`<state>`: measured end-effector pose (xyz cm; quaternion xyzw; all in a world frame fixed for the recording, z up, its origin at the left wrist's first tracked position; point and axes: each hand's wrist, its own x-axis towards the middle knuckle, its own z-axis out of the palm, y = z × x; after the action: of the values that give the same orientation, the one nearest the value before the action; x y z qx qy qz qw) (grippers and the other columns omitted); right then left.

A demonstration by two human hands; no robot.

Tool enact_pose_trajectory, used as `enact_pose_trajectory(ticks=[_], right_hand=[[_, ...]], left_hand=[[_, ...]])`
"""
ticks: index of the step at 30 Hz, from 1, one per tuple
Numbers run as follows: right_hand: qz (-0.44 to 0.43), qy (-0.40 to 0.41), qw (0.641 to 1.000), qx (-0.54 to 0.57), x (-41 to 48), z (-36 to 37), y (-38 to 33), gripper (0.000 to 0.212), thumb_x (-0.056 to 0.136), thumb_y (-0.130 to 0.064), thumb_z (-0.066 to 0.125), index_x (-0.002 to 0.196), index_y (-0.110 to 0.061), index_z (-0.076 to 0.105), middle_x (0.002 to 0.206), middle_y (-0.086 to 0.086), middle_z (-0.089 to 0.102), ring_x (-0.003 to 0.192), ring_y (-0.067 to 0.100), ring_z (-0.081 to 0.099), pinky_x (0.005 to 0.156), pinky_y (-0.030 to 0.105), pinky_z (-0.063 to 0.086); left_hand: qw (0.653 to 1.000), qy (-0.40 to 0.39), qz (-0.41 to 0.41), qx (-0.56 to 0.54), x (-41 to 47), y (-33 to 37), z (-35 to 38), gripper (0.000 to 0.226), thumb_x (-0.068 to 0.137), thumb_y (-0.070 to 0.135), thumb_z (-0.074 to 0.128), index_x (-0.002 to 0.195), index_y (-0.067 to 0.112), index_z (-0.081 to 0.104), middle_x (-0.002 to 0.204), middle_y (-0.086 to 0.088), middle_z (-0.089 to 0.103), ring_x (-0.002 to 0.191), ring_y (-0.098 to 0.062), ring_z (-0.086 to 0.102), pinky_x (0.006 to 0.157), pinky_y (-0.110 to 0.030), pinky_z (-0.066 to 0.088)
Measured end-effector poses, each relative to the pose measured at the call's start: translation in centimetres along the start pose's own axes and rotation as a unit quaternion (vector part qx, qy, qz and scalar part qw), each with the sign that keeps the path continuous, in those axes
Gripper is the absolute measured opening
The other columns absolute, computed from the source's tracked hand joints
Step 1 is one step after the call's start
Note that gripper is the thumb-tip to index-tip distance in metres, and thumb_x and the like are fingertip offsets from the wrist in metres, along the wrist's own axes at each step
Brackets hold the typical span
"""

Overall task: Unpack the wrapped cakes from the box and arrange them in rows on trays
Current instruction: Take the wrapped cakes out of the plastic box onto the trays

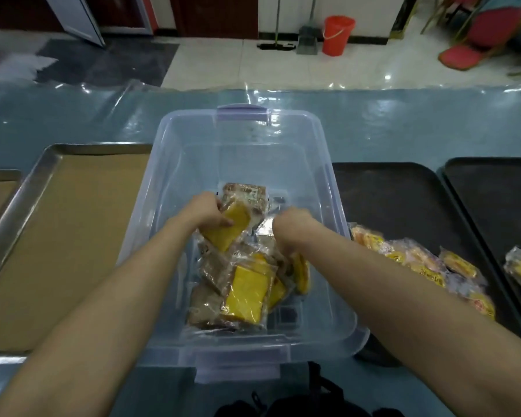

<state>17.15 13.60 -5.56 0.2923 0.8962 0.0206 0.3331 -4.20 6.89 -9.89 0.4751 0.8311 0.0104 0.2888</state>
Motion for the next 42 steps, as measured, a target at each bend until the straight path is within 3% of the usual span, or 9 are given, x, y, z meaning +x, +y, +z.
enact_pose_trajectory(ticks=[4, 11, 16, 20, 24, 29, 33, 37, 42], right_hand=[[0.015, -0.036, 0.999, 0.017, -0.4, 0.1, 0.2, 0.04, 0.094, -0.012, 0.074, 0.133, -0.01, 0.067, 0.14, 0.01, 0.064, 0.126, 0.032, 0.064, 0.096, 0.04, 0.053], [0.062, 0.15, 0.971, 0.174, -1.4, -2.7, 1.4, 0.016, 0.092, 0.0, 0.06, 0.08, -0.009, 0.052, 0.089, 0.008, 0.056, 0.083, 0.029, 0.06, 0.072, 0.038, 0.055], [0.052, 0.311, 0.896, 0.312, -2.6, -4.1, 4.2, 0.019, 0.104, -0.023, 0.061, 0.11, -0.006, 0.067, 0.11, 0.012, 0.062, 0.092, 0.032, 0.059, 0.08, 0.043, 0.052], [0.011, 0.414, 0.849, 0.327, -3.7, -3.3, 5.1, 0.024, 0.091, -0.011, 0.066, 0.115, -0.01, 0.07, 0.111, 0.007, 0.064, 0.091, 0.029, 0.064, 0.08, 0.04, 0.054], [-0.015, 0.424, 0.836, 0.349, -3.5, -2.2, 5.2, 0.026, 0.091, -0.012, 0.068, 0.117, -0.013, 0.074, 0.112, 0.003, 0.067, 0.093, 0.024, 0.067, 0.084, 0.038, 0.057], [-0.014, 0.441, 0.815, 0.375, -3.3, -2.1, 5.5, 0.024, 0.091, -0.01, 0.068, 0.114, -0.012, 0.075, 0.109, 0.002, 0.069, 0.093, 0.022, 0.066, 0.085, 0.04, 0.058], [-0.013, 0.504, 0.759, 0.413, -3.3, -2.1, 5.6, 0.018, 0.092, -0.009, 0.066, 0.107, -0.015, 0.074, 0.105, 0.0, 0.067, 0.088, 0.022, 0.065, 0.079, 0.044, 0.058], [0.018, 0.534, 0.636, 0.556, -4.3, -2.6, 7.2, 0.009, 0.093, -0.012, 0.072, 0.101, -0.015, 0.074, 0.098, -0.003, 0.072, 0.089, 0.014, 0.069, 0.078, 0.035, 0.059], [0.065, 0.581, 0.495, 0.643, -8.4, -2.5, 12.7, 0.014, 0.098, -0.017, 0.074, 0.095, -0.03, 0.069, 0.091, -0.015, 0.072, 0.083, -0.002, 0.069, 0.08, 0.031, 0.062]], left_hand=[[0.995, -0.077, 0.035, -0.048, -1.8, 1.0, -3.3, 0.038, 0.083, 0.051, 0.091, 0.102, 0.023, 0.074, 0.102, 0.005, 0.07, 0.1, -0.022, 0.068, 0.083, -0.036, 0.056], [0.968, -0.23, 0.08, 0.064, -3.8, 2.0, 0.0, 0.034, 0.077, 0.047, 0.096, 0.09, 0.02, 0.08, 0.082, 0.008, 0.068, 0.08, -0.015, 0.062, 0.08, -0.033, 0.053], [0.971, -0.211, 0.107, 0.038, -3.4, 3.3, 4.1, 0.053, 0.07, 0.038, 0.101, 0.097, 0.023, 0.058, 0.095, 0.006, 0.062, 0.083, -0.014, 0.056, 0.073, -0.03, 0.049], [0.971, -0.219, 0.096, 0.013, -3.1, 3.8, 5.3, 0.085, 0.061, 0.041, 0.106, 0.124, 0.026, 0.052, 0.115, 0.007, 0.062, 0.105, -0.019, 0.061, 0.093, -0.039, 0.058], [0.955, -0.258, 0.128, 0.069, -3.1, 4.8, 5.8, 0.057, 0.067, 0.046, 0.102, 0.095, 0.019, 0.06, 0.096, 0.003, 0.062, 0.084, -0.018, 0.055, 0.075, -0.035, 0.048], [0.949, -0.285, 0.111, 0.076, -4.2, 5.3, 4.8, 0.071, 0.07, 0.046, 0.1, 0.129, 0.022, 0.068, 0.125, 0.005, 0.069, 0.116, -0.023, 0.065, 0.104, -0.041, 0.056], [0.97, -0.218, 0.082, 0.062, -5.8, 4.6, 2.6, 0.083, 0.067, 0.05, 0.1, 0.136, 0.024, 0.063, 0.13, 0.005, 0.065, 0.115, -0.021, 0.062, 0.104, -0.039, 0.053], [0.997, -0.018, 0.049, -0.062, -7.8, 3.3, -2.3, 0.083, 0.054, 0.055, 0.103, 0.125, 0.031, 0.067, 0.124, 0.005, 0.07, 0.109, -0.019, 0.067, 0.1, -0.04, 0.056], [0.923, 0.193, 0.032, -0.332, -10.0, 6.3, -8.2, 0.085, 0.058, 0.035, 0.107, 0.132, 0.021, 0.066, 0.115, 0.0, 0.078, 0.097, -0.019, 0.078, 0.078, -0.037, 0.065]])
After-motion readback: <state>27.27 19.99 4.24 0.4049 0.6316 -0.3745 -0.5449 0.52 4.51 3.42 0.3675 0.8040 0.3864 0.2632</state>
